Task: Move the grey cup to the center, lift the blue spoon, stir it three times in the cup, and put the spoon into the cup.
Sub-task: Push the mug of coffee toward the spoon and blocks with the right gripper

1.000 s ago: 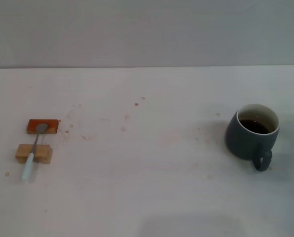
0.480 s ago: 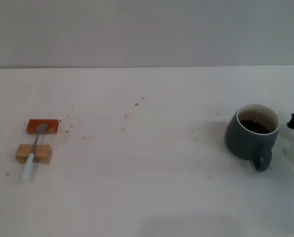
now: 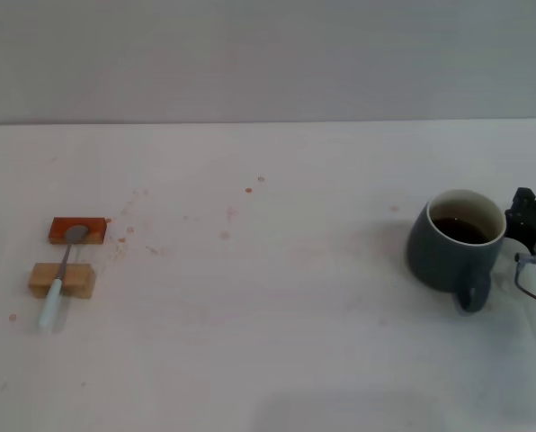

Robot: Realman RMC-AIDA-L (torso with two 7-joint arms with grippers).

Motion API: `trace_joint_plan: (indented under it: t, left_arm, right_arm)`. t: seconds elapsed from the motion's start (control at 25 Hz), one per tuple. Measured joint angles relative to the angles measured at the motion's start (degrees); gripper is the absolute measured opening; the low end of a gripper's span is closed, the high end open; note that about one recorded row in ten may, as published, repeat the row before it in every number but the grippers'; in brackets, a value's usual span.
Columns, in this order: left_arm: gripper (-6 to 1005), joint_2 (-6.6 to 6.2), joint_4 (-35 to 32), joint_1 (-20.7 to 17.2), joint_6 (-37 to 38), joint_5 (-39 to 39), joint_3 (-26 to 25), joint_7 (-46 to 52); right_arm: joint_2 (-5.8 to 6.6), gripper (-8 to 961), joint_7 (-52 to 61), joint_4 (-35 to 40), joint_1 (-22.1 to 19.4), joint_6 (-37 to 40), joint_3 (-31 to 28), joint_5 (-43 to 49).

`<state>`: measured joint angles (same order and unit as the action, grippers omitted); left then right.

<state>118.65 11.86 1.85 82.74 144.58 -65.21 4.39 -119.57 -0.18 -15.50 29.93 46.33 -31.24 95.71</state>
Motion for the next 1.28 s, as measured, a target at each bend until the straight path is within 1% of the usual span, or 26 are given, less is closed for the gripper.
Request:
trace_joint_plan:
  t: [0.76,1.12,1.28]
  left_arm:
    - [827,0.08,0.00,0.03,0.23,0.00,0.00,0.00]
    - [827,0.09,0.00,-0.25,1.17,0.00,0.00,0.00]
    - [827,0.09,0.00,-0.48,1.24,0.00,0.00,0.00]
  right_arm:
    - [0.04,-1,0.00,-4.16,1.82,-2.35,5.08,0.00]
    - [0.00,-2,0.01,-7.07,3.50,-3.81,7.72,0.00]
    - [-0.02,-2,0.01,-8.08,3.92,-3.88,8.03,0.22]
